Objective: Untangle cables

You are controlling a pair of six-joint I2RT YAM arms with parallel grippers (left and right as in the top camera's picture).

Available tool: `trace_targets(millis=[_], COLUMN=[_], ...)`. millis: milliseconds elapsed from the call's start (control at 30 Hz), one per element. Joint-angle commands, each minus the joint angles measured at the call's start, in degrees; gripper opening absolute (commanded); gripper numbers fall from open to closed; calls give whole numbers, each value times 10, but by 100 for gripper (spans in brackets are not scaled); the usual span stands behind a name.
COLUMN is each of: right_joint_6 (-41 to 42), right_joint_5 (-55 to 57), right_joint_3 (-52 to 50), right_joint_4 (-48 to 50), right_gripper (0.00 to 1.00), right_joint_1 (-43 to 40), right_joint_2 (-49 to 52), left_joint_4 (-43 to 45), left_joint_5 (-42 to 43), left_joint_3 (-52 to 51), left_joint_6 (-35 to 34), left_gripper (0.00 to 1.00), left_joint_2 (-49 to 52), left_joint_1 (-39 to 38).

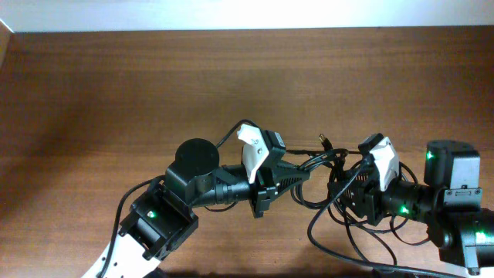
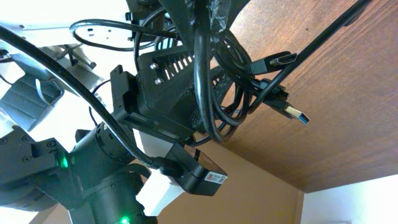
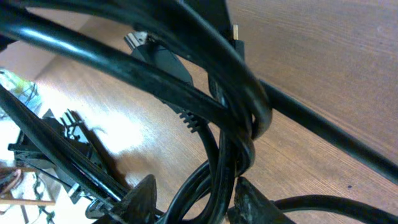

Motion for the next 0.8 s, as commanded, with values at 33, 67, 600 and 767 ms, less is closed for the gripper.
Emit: trace_targets(millis=[33, 67, 600, 767], right_joint_6=[-4, -4, -4, 16], right_joint_5=[1, 1, 0, 0], right_joint_3=[8, 8, 8, 8], right_joint_4=[0, 0, 0, 2], right_gripper=[30, 26, 4, 4], right_joint_1=[4, 4, 4, 4], right_joint_2=[-4, -2, 21, 21], left_joint_4=[9, 9, 28, 25], left_joint_5=[13, 13, 17, -10], left_joint_3=[4, 4, 4, 4], left_joint_6=[2, 2, -12, -13], left_gripper=[0, 0, 0, 0], left_joint_2=[-3, -3, -3, -3], left_joint_1=[-2, -2, -1, -1])
